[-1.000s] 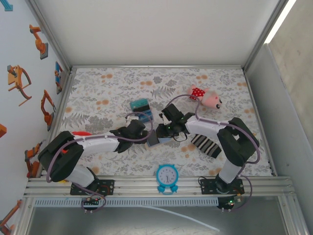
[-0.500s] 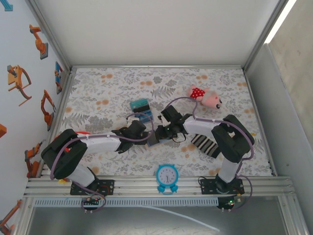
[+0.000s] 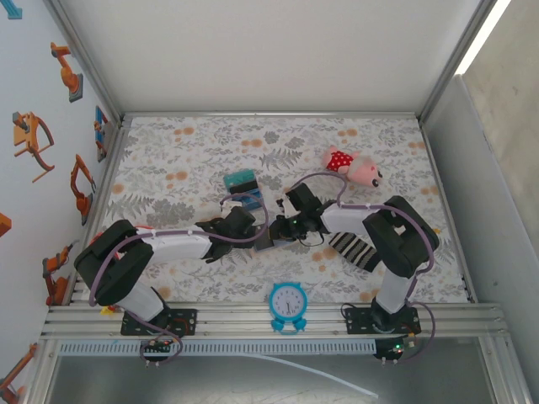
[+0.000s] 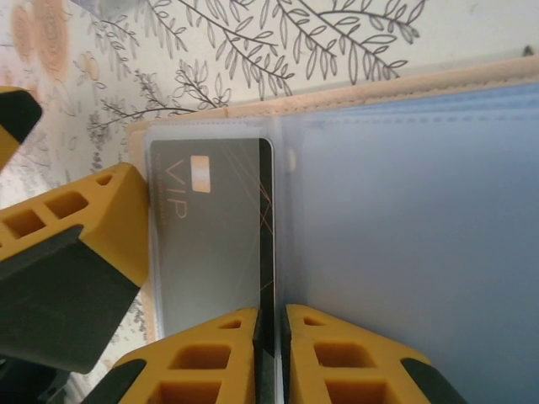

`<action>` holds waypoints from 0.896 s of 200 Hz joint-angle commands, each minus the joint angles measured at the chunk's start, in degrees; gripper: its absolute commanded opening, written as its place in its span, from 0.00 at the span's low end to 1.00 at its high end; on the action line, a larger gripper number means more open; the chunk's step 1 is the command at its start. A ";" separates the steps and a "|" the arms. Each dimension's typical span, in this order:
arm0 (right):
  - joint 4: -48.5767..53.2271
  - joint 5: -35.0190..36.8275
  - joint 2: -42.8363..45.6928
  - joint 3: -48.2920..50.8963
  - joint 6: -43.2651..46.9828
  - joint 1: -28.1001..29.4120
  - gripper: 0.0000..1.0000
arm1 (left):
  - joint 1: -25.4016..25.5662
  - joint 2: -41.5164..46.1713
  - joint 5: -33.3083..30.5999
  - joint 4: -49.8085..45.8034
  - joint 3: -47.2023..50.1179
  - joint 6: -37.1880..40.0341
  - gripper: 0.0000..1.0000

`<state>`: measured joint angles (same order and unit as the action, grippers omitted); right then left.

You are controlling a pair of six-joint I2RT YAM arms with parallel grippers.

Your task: Take the credit cards out of the card holder

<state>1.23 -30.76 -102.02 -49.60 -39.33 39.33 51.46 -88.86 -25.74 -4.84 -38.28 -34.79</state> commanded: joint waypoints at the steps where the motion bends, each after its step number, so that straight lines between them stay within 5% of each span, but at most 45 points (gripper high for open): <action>1: -7.14 -5.10 -1.08 2.07 -3.47 -0.96 0.13 | 0.56 -1.05 -0.83 -2.89 -1.01 0.32 0.97; 179: -11.78 -6.59 0.77 5.63 -5.05 -4.00 0.07 | 1.18 -1.25 -2.30 -4.38 -1.77 0.33 0.97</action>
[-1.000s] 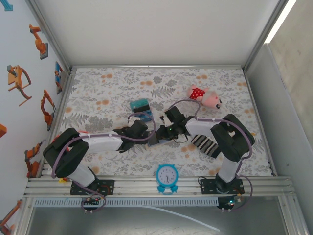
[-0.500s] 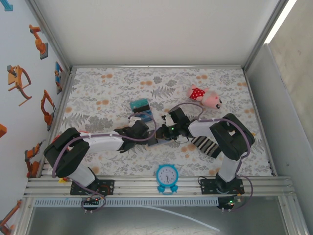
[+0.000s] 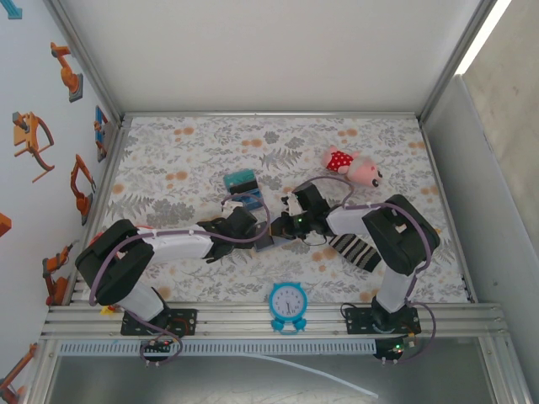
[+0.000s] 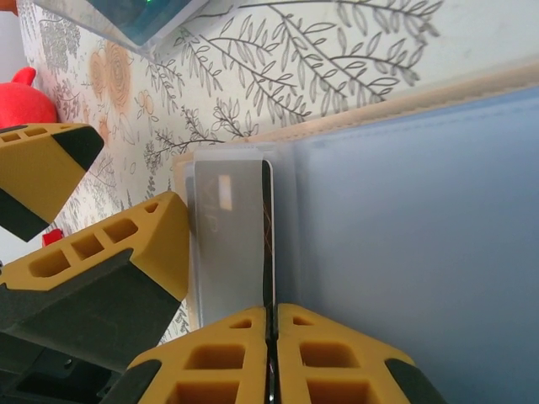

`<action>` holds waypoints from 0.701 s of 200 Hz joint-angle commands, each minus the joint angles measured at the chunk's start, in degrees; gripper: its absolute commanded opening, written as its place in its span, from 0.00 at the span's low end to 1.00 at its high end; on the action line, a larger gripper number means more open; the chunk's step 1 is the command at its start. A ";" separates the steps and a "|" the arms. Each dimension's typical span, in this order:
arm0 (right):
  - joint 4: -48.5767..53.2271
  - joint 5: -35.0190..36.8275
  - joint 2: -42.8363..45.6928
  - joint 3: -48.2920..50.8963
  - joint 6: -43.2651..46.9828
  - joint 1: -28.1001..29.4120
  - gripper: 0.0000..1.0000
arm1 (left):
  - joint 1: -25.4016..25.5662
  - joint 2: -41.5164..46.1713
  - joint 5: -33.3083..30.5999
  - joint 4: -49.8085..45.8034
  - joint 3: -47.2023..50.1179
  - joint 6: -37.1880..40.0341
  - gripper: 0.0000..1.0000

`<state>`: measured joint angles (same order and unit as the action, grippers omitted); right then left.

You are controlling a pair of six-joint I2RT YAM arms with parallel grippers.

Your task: Take the credit cards out of the card holder

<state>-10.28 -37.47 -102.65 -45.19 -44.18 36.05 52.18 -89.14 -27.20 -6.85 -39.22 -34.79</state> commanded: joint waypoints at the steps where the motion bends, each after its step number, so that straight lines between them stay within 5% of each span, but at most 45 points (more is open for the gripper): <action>1: -0.31 0.16 1.40 1.23 -0.16 -0.76 0.07 | 0.46 -1.00 -0.84 -2.33 -0.84 0.33 0.97; 140: -7.13 -3.59 2.16 3.96 -3.03 -2.74 0.09 | 0.44 -2.06 -1.63 -2.88 -1.41 1.02 0.97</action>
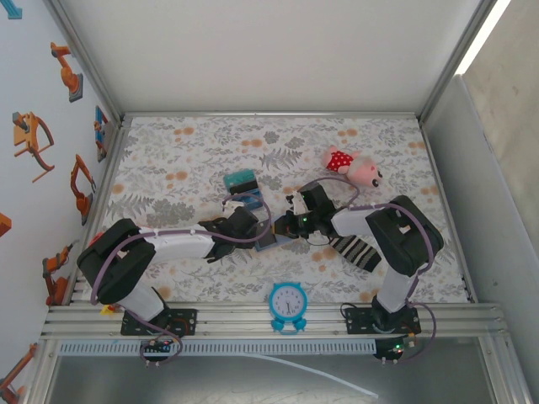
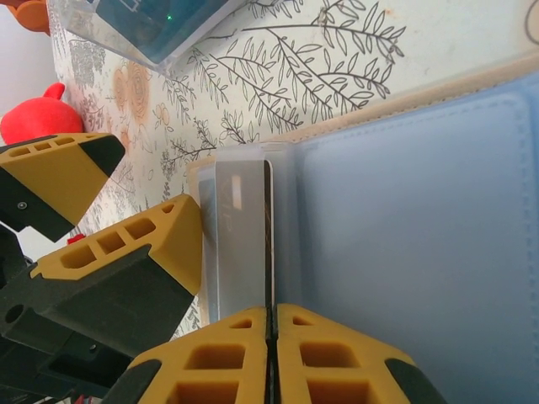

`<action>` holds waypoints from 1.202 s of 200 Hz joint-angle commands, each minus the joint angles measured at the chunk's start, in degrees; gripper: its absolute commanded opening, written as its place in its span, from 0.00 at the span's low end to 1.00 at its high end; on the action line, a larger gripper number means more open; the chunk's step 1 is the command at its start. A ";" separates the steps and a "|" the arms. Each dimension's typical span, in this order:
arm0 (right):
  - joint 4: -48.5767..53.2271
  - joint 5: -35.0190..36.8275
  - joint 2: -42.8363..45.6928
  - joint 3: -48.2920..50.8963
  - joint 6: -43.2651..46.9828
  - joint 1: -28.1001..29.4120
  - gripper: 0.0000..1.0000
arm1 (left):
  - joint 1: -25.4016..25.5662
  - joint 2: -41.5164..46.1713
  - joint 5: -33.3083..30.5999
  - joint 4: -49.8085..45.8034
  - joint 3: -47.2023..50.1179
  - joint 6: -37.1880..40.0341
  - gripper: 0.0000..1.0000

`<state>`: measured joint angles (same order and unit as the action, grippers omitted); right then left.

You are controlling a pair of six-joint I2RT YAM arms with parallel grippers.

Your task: Take the credit cards out of the card holder

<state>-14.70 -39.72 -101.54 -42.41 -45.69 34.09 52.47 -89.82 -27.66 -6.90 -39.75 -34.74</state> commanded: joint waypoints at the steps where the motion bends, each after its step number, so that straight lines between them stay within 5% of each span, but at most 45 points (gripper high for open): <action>1: -2.80 -1.37 1.02 1.19 -1.60 -0.82 0.09 | 0.17 -1.40 -1.17 -2.85 -0.87 0.94 0.97; 144: -9.38 -3.92 -1.45 2.03 -5.04 -0.86 0.17 | 0.18 -1.95 -1.13 -3.02 -1.74 1.44 0.97; 240: 2.27 1.14 -0.59 0.31 1.48 -0.63 0.22 | 0.18 -1.97 -1.21 -3.27 -1.75 1.33 0.97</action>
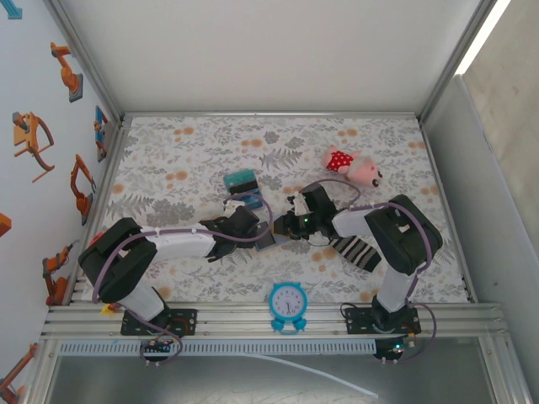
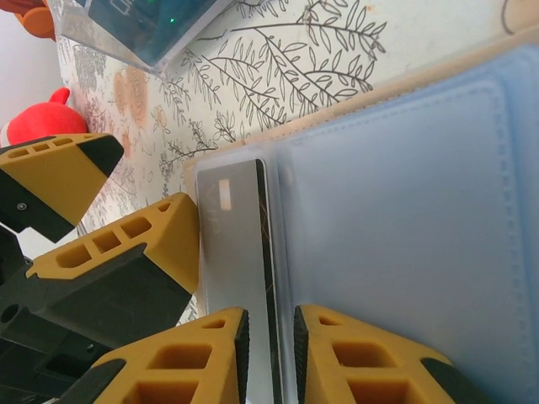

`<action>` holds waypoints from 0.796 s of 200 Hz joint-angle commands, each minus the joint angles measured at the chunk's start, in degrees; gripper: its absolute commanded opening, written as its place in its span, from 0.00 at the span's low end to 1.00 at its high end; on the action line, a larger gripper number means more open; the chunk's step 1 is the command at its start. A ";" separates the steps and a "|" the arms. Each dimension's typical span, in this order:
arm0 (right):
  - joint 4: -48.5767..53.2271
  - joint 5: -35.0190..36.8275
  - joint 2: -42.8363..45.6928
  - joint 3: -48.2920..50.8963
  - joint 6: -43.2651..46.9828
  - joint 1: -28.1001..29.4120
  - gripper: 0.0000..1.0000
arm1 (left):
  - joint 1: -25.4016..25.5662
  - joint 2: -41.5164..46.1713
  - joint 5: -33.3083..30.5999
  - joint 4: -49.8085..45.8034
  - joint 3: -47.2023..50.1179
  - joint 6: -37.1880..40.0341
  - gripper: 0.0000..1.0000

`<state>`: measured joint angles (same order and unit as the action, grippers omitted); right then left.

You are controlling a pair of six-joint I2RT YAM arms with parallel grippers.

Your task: Take the credit cards out of the card holder

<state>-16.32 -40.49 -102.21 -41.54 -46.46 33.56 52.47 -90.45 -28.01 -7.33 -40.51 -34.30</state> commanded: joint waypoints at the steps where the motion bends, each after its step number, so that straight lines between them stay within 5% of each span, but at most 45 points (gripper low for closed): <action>1: 3.86 1.86 -0.05 -0.56 2.25 -0.05 0.22 | 0.18 -1.32 -0.84 -2.80 -0.94 0.90 0.97; 159: 9.36 2.63 -0.58 -4.25 3.06 2.74 0.21 | 0.44 -1.65 -0.73 -3.01 -1.50 1.10 0.97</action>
<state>-10.33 -38.85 -102.21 -44.38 -44.03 35.70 52.49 -90.96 -28.27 -7.84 -41.25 -34.11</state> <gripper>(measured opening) 0.209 0.970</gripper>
